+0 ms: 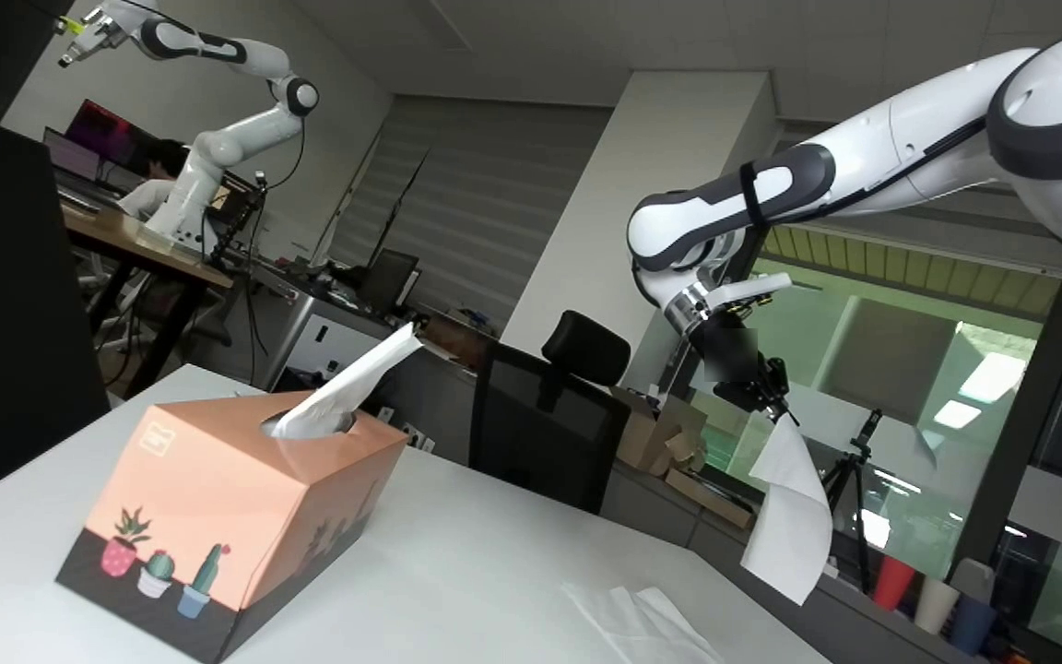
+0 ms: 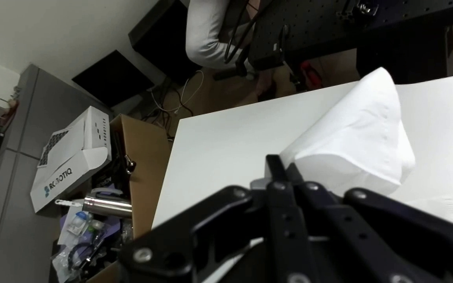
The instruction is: Put a tissue from the tissue box on the table
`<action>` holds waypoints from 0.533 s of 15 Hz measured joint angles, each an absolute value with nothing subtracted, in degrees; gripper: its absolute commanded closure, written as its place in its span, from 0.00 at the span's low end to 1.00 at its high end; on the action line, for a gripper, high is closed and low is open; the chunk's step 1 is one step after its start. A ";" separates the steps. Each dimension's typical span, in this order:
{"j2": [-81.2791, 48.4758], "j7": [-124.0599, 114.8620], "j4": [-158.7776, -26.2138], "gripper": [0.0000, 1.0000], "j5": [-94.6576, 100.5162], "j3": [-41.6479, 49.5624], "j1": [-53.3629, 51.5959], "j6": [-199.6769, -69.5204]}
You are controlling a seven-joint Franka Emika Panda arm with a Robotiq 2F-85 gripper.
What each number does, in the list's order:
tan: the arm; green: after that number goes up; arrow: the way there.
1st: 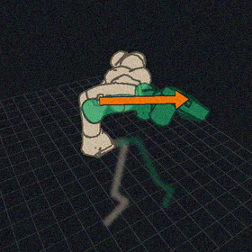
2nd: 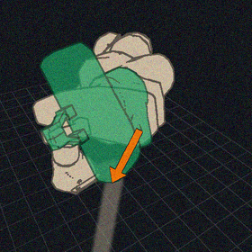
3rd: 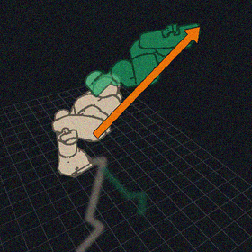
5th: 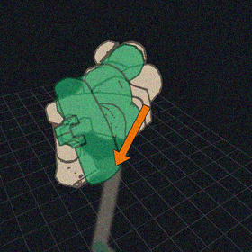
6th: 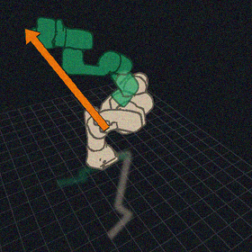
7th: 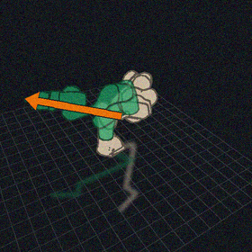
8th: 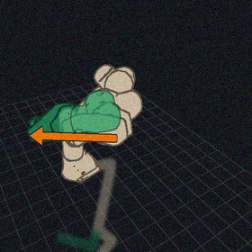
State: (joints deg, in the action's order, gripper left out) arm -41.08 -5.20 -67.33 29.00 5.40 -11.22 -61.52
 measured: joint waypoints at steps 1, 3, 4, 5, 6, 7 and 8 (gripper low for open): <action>-41.08 -5.09 -67.16 0.99 29.03 5.39 -11.22 -61.35; -41.08 -4.92 -66.91 0.99 29.04 5.38 -11.22 -61.25; -41.08 -4.86 -66.87 0.99 29.05 5.38 -11.21 -61.23; -41.08 -4.82 -66.86 0.99 29.05 5.38 -11.21 -61.23; -41.08 -4.80 -66.86 1.00 29.07 5.37 -11.21 -61.22; -41.08 -4.78 -66.86 1.00 29.07 5.37 -11.21 -61.22; -41.10 -4.78 -66.89 1.00 29.10 5.24 -11.18 -61.23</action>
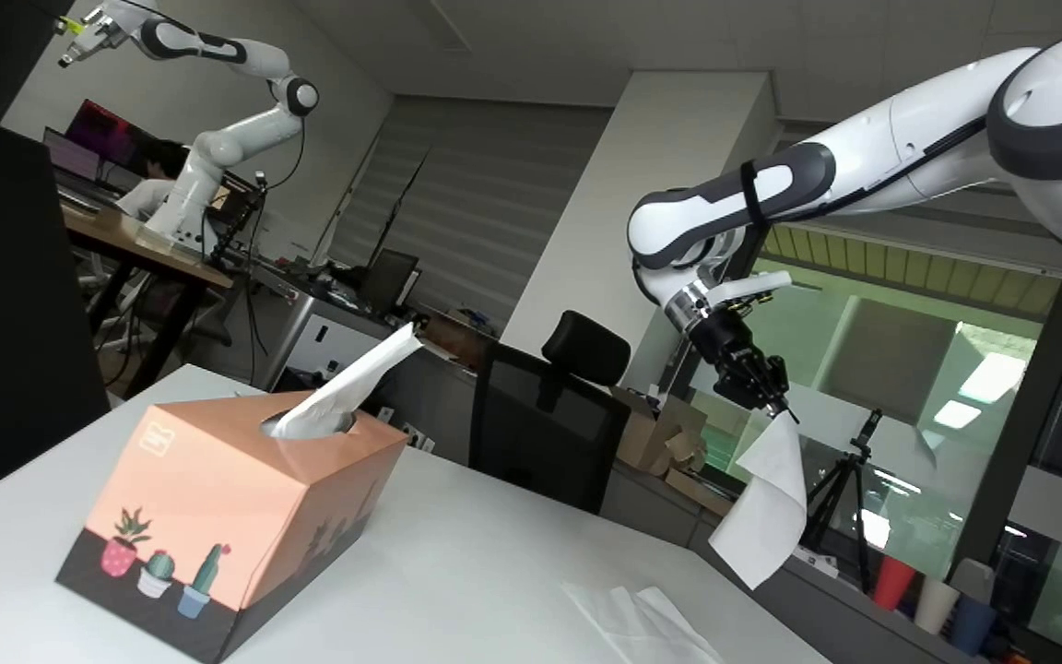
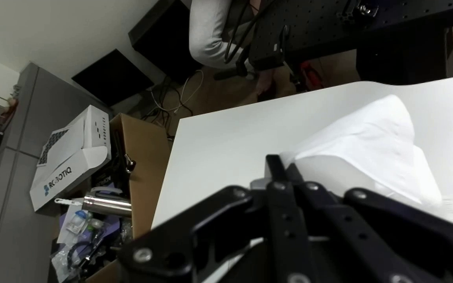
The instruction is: Put a tissue from the tissue box on the table
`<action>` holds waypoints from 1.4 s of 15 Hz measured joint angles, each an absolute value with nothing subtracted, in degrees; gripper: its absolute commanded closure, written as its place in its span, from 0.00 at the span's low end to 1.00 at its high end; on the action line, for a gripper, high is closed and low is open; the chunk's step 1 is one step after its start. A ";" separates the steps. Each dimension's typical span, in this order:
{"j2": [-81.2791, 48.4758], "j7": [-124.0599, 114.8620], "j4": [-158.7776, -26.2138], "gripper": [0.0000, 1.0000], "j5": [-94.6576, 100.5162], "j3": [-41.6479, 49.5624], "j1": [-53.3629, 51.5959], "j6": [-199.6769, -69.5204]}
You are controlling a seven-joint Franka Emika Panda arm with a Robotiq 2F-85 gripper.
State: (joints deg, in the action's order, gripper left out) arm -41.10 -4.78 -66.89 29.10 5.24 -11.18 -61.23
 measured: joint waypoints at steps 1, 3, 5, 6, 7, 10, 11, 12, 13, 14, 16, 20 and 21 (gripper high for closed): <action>-41.21 -4.79 -66.91 1.00 29.19 5.10 -11.15 -61.23; -42.17 -4.73 -66.92 1.00 30.40 5.11 -11.07 -60.08; -44.23 -3.25 -66.92 1.00 33.82 5.32 -10.87 -55.99; -45.42 -2.58 -66.91 1.00 35.61 5.50 -10.68 -53.99; -46.66 -1.88 -66.90 1.00 37.52 5.74 -10.43 -52.10; -50.29 3.05 -66.85 1.00 45.03 5.81 -9.29 -46.75; -51.48 6.48 -66.85 1.00 48.29 5.67 -8.92 -45.95; -52.72 10.16 -66.81 1.00 51.71 5.50 -8.56 -45.67; -54.02 13.47 -66.71 1.00 54.78 5.31 -8.25 -45.58; -55.47 16.47 -66.38 1.00 57.61 5.05 -7.93 -45.48; -58.82 20.44 -64.66 1.00 61.97 4.85 -7.49 -45.57; -65.40 19.00 -55.67 1.00 60.35 3.29 -5.90 -47.89; -66.66 18.51 -53.10 1.00 58.76 3.04 -5.63 -47.90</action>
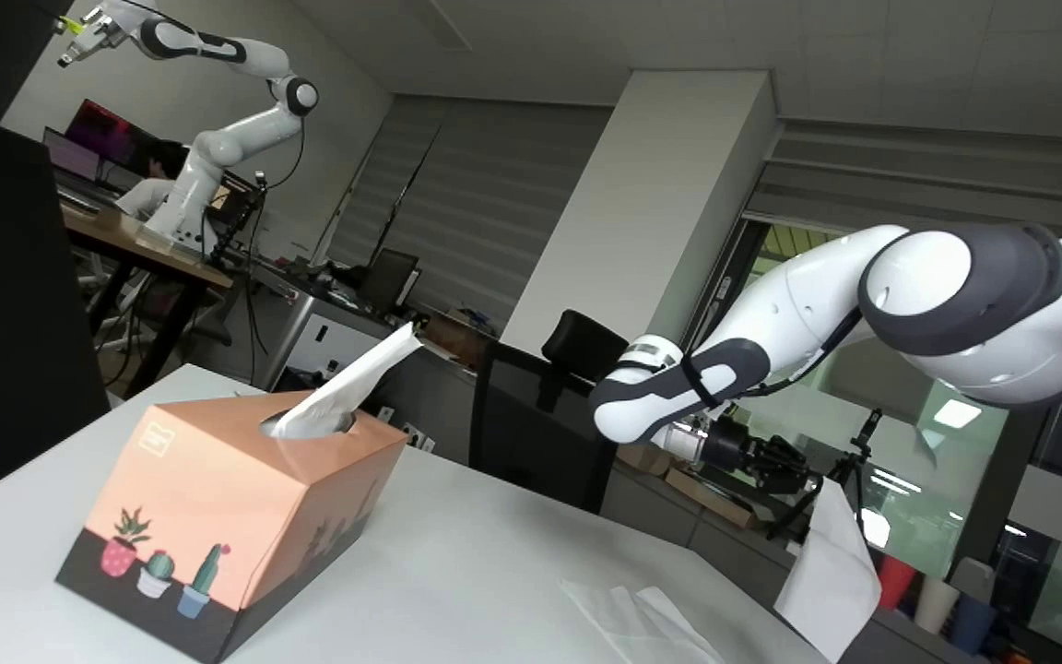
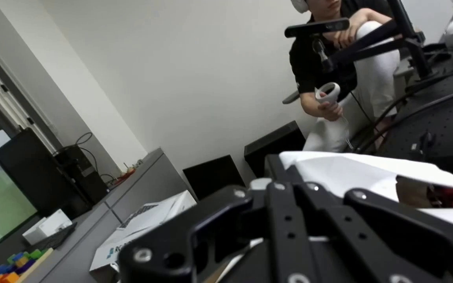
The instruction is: Put a tissue from the tissue box on the table
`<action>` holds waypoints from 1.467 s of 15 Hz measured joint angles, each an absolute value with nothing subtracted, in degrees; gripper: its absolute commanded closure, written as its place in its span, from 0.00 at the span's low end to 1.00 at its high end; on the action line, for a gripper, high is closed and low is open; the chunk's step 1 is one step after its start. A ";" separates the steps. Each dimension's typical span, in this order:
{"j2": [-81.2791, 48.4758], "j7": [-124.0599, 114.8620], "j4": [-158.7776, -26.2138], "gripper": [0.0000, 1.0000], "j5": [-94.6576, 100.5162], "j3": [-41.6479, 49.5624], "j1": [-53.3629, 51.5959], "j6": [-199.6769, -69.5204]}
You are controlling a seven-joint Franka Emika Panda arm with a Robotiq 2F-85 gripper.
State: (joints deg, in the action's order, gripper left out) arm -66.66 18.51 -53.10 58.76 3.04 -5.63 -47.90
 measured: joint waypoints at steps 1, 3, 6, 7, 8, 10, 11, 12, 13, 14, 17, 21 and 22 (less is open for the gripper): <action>-67.77 18.05 -50.60 1.00 56.92 2.80 -5.44 -47.84; -69.60 16.58 -46.04 0.93 52.85 2.64 -5.36 -47.83; -71.73 12.07 -40.69 0.61 46.41 2.64 -5.37 -48.32; -72.24 10.30 -39.37 0.54 44.22 2.69 -5.37 -48.70; -72.67 8.60 -38.08 0.48 42.09 2.77 -5.36 -49.13; -73.28 5.15 -35.78 0.34 38.56 2.76 -5.29 -50.35; -73.34 3.38 -35.01 0.27 37.24 2.66 -5.19 -51.20; -73.34 1.72 -34.35 0.20 36.02 2.63 -5.10 -52.09; -73.33 0.03 -33.67 0.14 34.80 2.62 -4.98 -53.14; -73.31 -1.60 -33.04 0.06 33.71 2.60 -4.86 -54.21; -73.30 -6.81 -31.52 0.00 30.69 2.58 -4.47 -58.05; -73.29 -14.51 -30.49 0.00 25.92 2.08 -3.50 -62.83; -73.29 -16.35 -30.27 0.00 24.65 1.86 -3.16 -63.73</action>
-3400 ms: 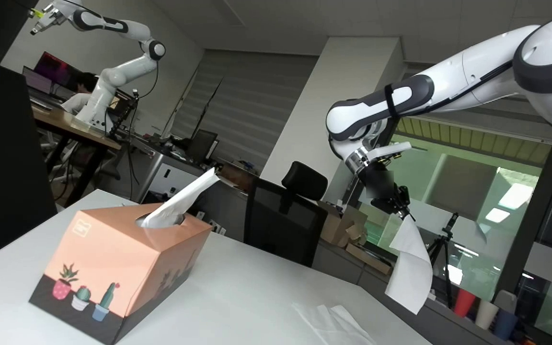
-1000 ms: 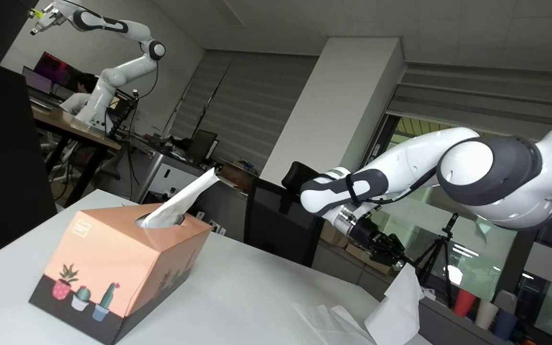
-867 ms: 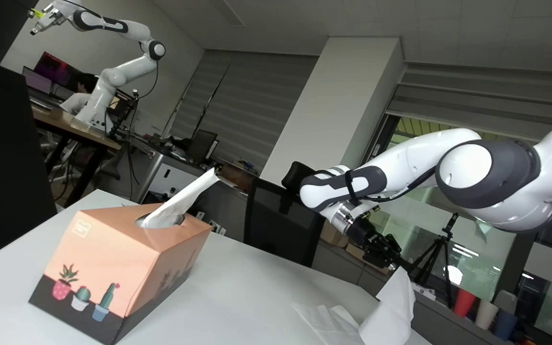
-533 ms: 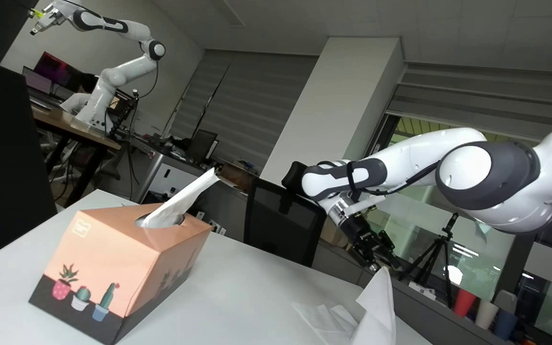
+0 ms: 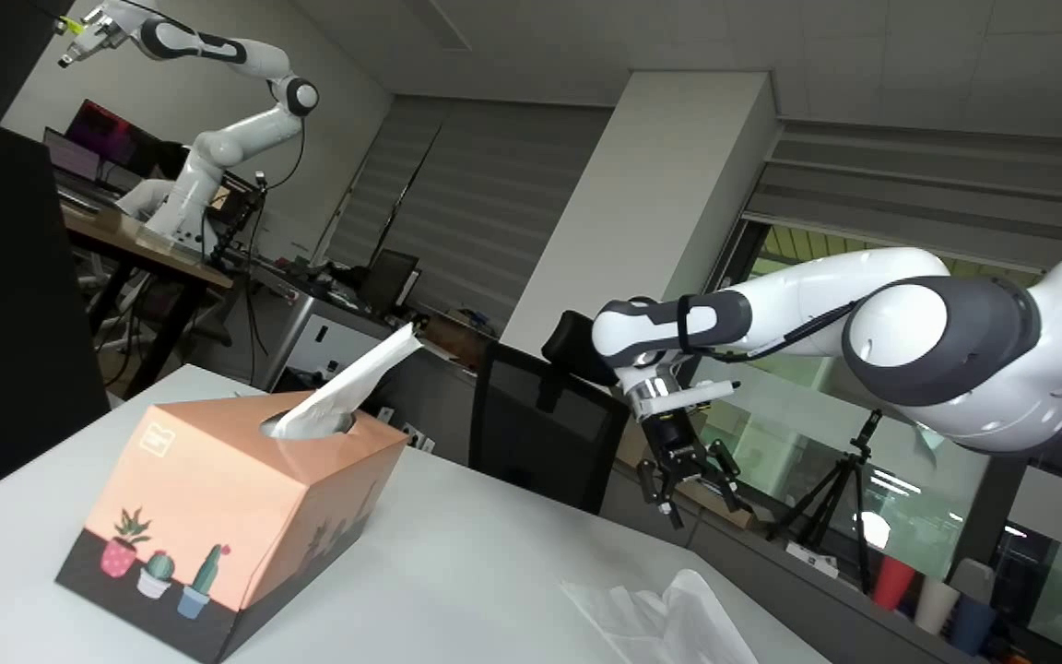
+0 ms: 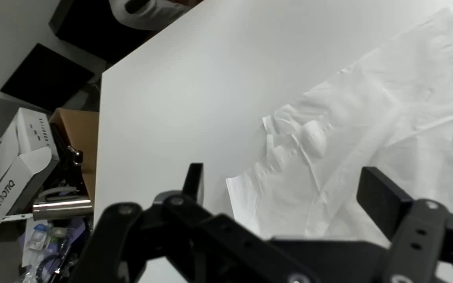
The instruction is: Put a tissue from the tissue box on the table
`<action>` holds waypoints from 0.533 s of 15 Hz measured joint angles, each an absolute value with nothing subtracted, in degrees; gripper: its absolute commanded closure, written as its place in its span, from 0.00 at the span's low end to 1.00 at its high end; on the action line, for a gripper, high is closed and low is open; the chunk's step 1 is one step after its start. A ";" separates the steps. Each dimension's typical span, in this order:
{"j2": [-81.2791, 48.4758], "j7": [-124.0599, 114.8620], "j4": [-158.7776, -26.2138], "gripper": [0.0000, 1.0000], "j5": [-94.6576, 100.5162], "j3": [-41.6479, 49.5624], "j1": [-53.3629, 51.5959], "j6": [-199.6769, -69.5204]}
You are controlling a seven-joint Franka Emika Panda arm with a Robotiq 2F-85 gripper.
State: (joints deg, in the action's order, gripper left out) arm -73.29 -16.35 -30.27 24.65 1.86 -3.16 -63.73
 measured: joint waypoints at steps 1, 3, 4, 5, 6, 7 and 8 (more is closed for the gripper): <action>-73.24 -18.24 -30.01 0.00 23.43 1.78 -2.84 -64.28; -72.80 -19.92 -29.82 0.00 21.42 1.70 -2.23 -63.58; -72.65 -19.72 -29.83 0.00 21.38 1.72 -2.13 -63.43; -72.71 -19.58 -29.89 0.00 21.40 1.74 -2.13 -63.55; -72.87 -19.58 -29.95 0.00 21.42 1.74 -2.22 -63.61; -73.03 -19.58 -29.95 0.00 21.43 1.74 -2.34 -63.64; -73.13 -19.58 -29.97 0.00 21.43 1.74 -2.40 -63.65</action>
